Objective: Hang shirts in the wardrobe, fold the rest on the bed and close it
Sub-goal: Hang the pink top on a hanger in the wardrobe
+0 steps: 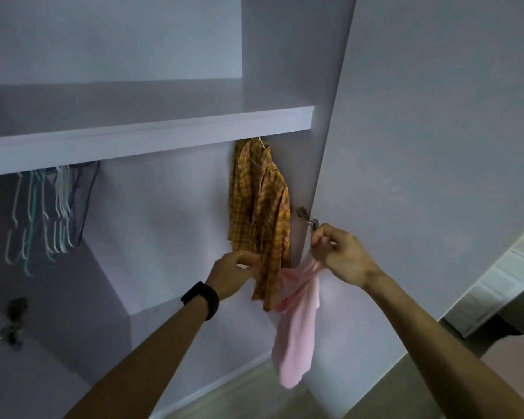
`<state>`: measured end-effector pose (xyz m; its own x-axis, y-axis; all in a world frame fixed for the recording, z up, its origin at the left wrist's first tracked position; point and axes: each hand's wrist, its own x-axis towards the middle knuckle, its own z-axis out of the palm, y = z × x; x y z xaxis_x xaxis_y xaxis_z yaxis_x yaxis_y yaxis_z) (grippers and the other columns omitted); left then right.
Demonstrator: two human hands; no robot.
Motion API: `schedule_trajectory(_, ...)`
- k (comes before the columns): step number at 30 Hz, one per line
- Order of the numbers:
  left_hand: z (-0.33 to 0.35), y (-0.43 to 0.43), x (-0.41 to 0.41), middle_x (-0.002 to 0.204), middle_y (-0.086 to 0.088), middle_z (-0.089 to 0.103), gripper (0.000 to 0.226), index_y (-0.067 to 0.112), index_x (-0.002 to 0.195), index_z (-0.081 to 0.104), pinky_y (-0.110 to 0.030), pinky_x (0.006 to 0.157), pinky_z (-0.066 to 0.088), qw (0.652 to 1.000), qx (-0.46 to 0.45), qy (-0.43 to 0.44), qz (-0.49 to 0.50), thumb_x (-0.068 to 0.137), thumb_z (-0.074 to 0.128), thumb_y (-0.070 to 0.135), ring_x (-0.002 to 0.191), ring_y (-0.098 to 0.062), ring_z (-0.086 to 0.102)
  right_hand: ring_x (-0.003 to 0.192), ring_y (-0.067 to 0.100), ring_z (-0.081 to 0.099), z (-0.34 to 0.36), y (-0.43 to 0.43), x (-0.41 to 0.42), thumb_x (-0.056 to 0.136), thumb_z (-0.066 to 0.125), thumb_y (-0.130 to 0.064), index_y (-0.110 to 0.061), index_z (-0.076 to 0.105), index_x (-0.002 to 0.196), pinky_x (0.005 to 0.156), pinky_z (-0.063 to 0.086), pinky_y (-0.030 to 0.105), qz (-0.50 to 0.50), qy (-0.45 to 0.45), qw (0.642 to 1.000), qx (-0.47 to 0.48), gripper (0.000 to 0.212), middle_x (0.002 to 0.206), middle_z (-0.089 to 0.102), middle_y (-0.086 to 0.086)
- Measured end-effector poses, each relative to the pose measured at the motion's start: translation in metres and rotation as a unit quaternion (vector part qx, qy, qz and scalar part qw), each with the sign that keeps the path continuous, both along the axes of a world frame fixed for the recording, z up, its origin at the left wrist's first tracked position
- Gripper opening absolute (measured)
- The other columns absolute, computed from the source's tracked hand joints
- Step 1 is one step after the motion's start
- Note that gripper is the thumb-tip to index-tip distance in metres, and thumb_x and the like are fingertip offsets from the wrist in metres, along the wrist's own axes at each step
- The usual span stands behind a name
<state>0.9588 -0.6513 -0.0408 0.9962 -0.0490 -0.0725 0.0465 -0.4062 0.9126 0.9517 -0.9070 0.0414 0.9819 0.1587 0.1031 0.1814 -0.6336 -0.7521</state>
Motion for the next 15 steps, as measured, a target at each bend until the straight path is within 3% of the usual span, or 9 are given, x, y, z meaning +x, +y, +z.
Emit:
schedule_trajectory(2, -0.008, 0.005, 0.003, 0.106, 0.015, 0.063, 0.026, 0.029, 0.114, 0.064, -0.007, 0.073, 0.042, 0.999, 0.032, 0.016, -0.002, 0.09, 0.072, 0.023, 0.105, -0.013, 0.061, 0.072, 0.0, 0.057, 0.007, -0.005, -0.001, 0.087, 0.059, -0.003, -0.031, 0.063, 0.079, 0.066, 0.042, 0.01, 0.025, -0.028, 0.999, 0.001, 0.029, 0.079, 0.065, -0.014)
schedule_trajectory(4, -0.014, -0.002, 0.006, 0.114, 0.009, 0.059, 0.039, 0.027, 0.128, 0.057, -0.014, 0.076, 0.042, 0.997, 0.07, 0.023, -0.019, 0.091, 0.07, 0.026, 0.101, -0.014, 0.058, 0.068, 0.002, 0.057, 0.016, -0.011, -0.001, 0.089, 0.054, 0.002, -0.031, 0.063, 0.076, 0.064, 0.043, 0.013, 0.035, -0.047, 0.998, 0.001, 0.036, 0.075, 0.064, -0.015)
schedule_trajectory(7, -0.017, -0.026, 0.005, 0.102, 0.024, 0.052, 0.048, 0.03, 0.131, 0.051, -0.004, 0.067, 0.041, 0.997, 0.057, -0.009, -0.05, 0.089, 0.073, 0.026, 0.089, 0.0, 0.055, 0.059, 0.006, 0.053, 0.029, -0.02, 0.0, 0.089, 0.047, 0.004, -0.033, 0.063, 0.074, 0.057, 0.044, 0.018, 0.042, -0.063, 0.997, -0.004, 0.043, 0.068, 0.063, -0.014)
schedule_trajectory(9, -0.022, -0.04, 0.005, 0.102, 0.028, 0.049, 0.05, 0.035, 0.126, 0.051, -0.001, 0.069, 0.043, 0.993, 0.064, -0.031, -0.089, 0.084, 0.077, 0.03, 0.096, -0.001, 0.054, 0.054, 0.003, 0.049, 0.034, -0.024, 0.0, 0.088, 0.045, 0.008, -0.034, 0.062, 0.071, 0.053, 0.041, 0.016, 0.039, -0.078, 0.996, 0.008, 0.048, 0.063, 0.06, -0.016)
schedule_trajectory(10, -0.027, -0.048, 0.006, 0.111, 0.023, 0.053, 0.055, 0.032, 0.13, 0.05, -0.006, 0.081, 0.047, 0.988, 0.092, -0.03, -0.117, 0.082, 0.079, 0.036, 0.105, -0.008, 0.056, 0.054, 0.0, 0.049, 0.036, -0.025, 0.0, 0.086, 0.044, 0.01, -0.034, 0.062, 0.07, 0.054, 0.039, 0.013, 0.032, -0.09, 0.995, 0.014, 0.05, 0.061, 0.059, -0.019)
schedule_trajectory(12, -0.044, -0.06, 0.006, 0.124, 0.007, 0.058, 0.058, 0.024, 0.135, 0.051, -0.034, 0.096, 0.052, 0.969, 0.192, 0.012, -0.152, 0.086, 0.072, 0.045, 0.114, -0.02, 0.059, 0.056, -0.001, 0.05, 0.038, -0.028, -0.001, 0.083, 0.044, 0.013, -0.032, 0.06, 0.068, 0.056, 0.037, 0.009, 0.003, -0.111, 0.994, 0.024, 0.05, 0.062, 0.059, -0.022)
schedule_trajectory(13, -0.052, -0.063, 0.005, 0.119, 0.003, 0.061, 0.045, 0.022, 0.129, 0.055, -0.039, 0.094, 0.053, 0.961, 0.238, 0.034, -0.139, 0.091, 0.064, 0.045, 0.11, -0.023, 0.062, 0.057, -0.002, 0.05, 0.037, -0.031, -0.001, 0.082, 0.044, 0.013, -0.031, 0.06, 0.069, 0.056, 0.037, 0.009, -0.012, -0.116, 0.993, 0.028, 0.049, 0.063, 0.059, -0.022)
schedule_trajectory(15, -0.063, -0.064, 0.003, 0.105, -0.002, 0.066, 0.028, 0.02, 0.114, 0.061, -0.036, 0.083, 0.056, 0.954, 0.283, 0.041, -0.089, 0.099, 0.048, 0.041, 0.095, -0.024, 0.066, 0.059, 0.0, 0.051, 0.036, -0.038, -0.001, 0.083, 0.045, 0.009, -0.032, 0.06, 0.071, 0.055, 0.037, 0.008, -0.037, -0.118, 0.992, 0.003, 0.045, 0.064, 0.059, -0.021)
